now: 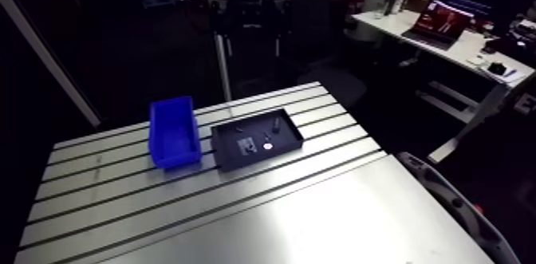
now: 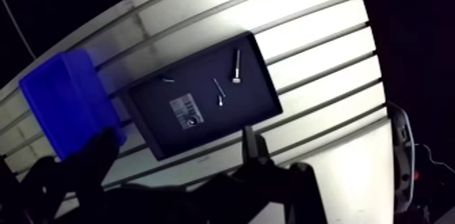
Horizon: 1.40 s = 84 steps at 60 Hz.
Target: Pick up the M10 bolt from the tray and put it into the blue bin.
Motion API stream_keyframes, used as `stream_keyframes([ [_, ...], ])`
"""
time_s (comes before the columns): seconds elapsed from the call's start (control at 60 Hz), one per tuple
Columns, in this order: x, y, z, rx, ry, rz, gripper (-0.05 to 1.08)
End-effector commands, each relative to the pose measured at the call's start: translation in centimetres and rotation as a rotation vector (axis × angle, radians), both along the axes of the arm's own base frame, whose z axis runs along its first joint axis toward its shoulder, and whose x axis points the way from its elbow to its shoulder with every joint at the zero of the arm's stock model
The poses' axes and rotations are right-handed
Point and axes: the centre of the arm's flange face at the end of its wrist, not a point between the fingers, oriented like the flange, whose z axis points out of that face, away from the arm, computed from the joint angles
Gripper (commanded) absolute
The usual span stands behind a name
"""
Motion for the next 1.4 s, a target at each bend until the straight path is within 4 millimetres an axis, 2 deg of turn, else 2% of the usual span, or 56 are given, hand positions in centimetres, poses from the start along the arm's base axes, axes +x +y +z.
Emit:
stream_keyframes([
  [0.017,0.1,0.8,-2.5,-0.002,-0.001,-0.014,0.01],
  [0.233,0.2,1.6,-4.5,-0.007,-0.017,-0.026,0.01],
  [0.717,0.0,2.9,-7.7,-0.016,-0.033,-0.046,0.01],
  [0.883,-0.2,3.4,-9.9,-0.025,-0.056,-0.051,0.01],
  [1.067,-0.2,3.5,-11.4,-0.029,-0.064,-0.051,0.01],
  [1.2,-0.3,3.5,-12.6,-0.034,-0.076,-0.051,0.08],
  [1.4,-0.4,4.5,-14.1,-0.035,-0.082,-0.06,0.3],
])
